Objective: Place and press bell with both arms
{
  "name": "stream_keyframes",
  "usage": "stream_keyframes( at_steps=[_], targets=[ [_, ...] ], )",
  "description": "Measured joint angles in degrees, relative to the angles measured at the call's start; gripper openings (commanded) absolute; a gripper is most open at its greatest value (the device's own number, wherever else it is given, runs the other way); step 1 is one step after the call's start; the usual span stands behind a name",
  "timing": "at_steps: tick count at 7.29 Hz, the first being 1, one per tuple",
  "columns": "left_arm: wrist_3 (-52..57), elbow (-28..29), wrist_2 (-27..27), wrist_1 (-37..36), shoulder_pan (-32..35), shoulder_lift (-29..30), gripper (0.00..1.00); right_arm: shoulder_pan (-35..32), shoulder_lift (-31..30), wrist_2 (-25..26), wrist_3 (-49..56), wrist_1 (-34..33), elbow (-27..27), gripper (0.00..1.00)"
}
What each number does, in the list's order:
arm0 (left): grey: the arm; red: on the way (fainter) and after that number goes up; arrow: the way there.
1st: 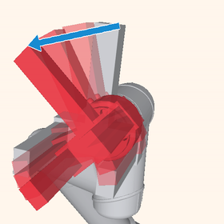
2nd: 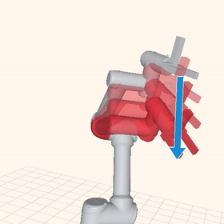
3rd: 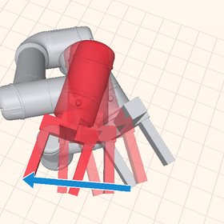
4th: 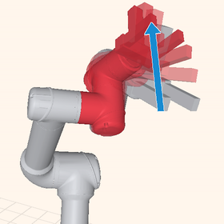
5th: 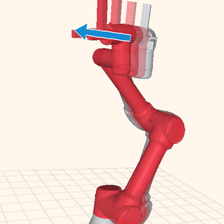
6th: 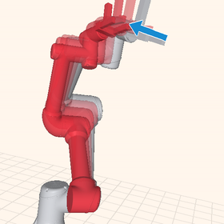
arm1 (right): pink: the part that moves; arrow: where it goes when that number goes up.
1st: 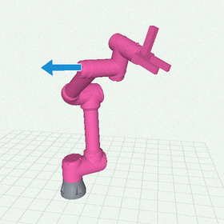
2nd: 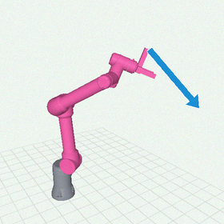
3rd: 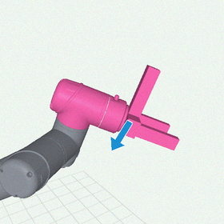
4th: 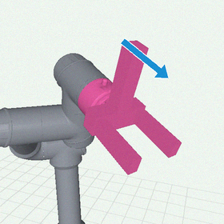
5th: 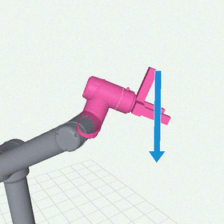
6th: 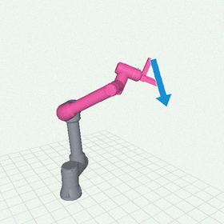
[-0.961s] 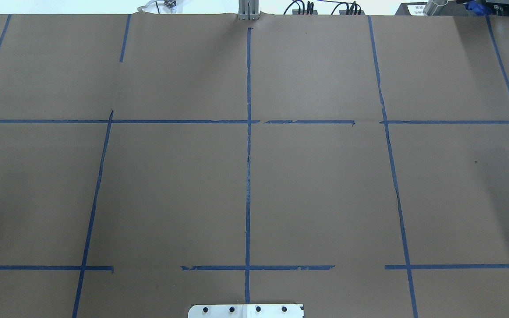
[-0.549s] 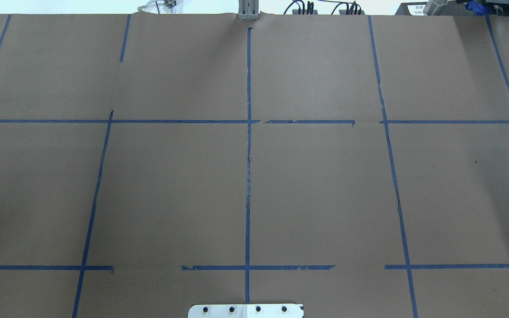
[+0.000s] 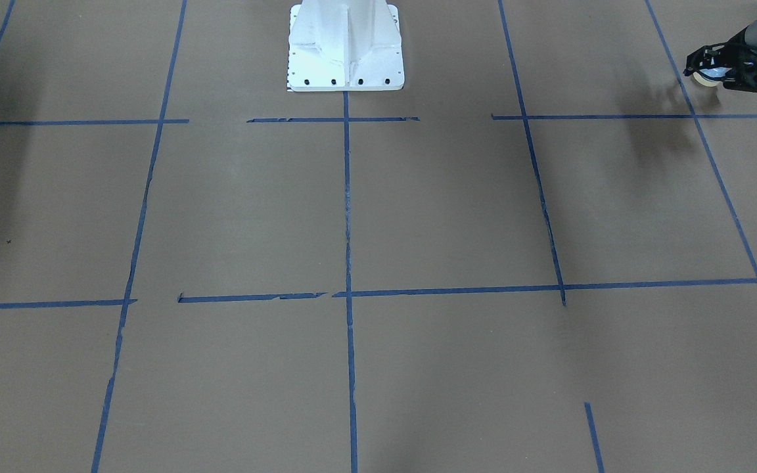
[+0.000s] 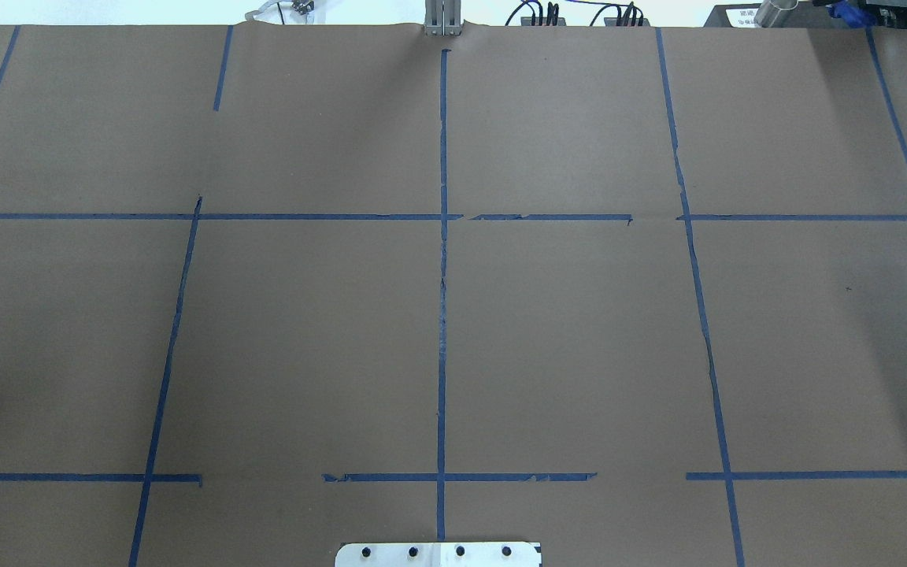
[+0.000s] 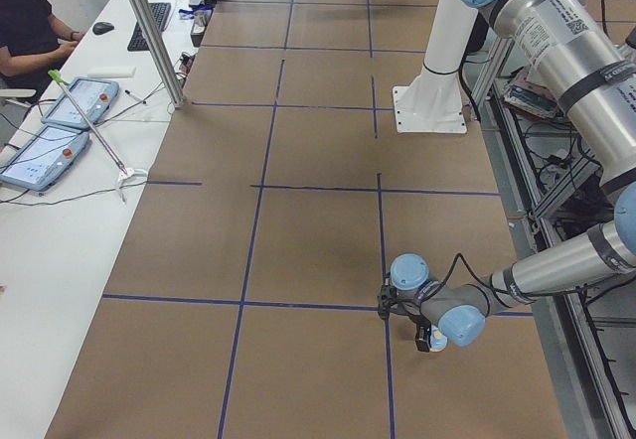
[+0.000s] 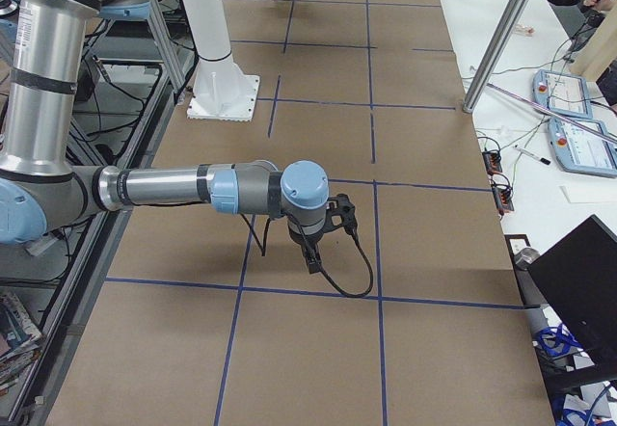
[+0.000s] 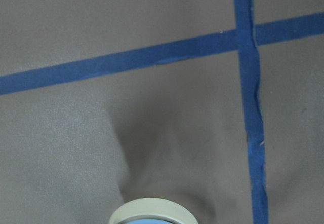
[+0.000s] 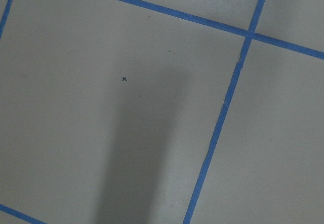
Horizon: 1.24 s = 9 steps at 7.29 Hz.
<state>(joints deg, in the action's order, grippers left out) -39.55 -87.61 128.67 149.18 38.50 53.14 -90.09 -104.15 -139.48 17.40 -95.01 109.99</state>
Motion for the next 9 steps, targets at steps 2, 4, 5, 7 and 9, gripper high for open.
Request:
stream_keyframes(
  at_steps=[2,4,5,7,9],
  targets=[
    [-1.14,1.26,-0.15,1.62,-0.22,-0.47,1.0,0.0,0.0,0.0,0.0,0.0,0.0,1.0],
    [-1.3,2.33,-0.17,2.17,-0.72,-0.45,1.0,0.0,0.0,0.0,0.0,0.0,-0.03,1.0],
    [-1.34,2.51,-0.17,2.23,-1.05,-0.36,0.95,0.0,0.0,0.0,0.0,0.0,-0.02,1.0],
    [-1.4,2.58,-0.12,2.25,-1.89,-0.23,0.53,0.0,0.0,0.0,0.0,0.0,-0.01,1.0],
    [-1.43,2.57,-0.03,2.47,-2.28,-0.19,0.12,0.0,0.0,0.0,0.0,0.0,0.03,1.0]
  ],
)
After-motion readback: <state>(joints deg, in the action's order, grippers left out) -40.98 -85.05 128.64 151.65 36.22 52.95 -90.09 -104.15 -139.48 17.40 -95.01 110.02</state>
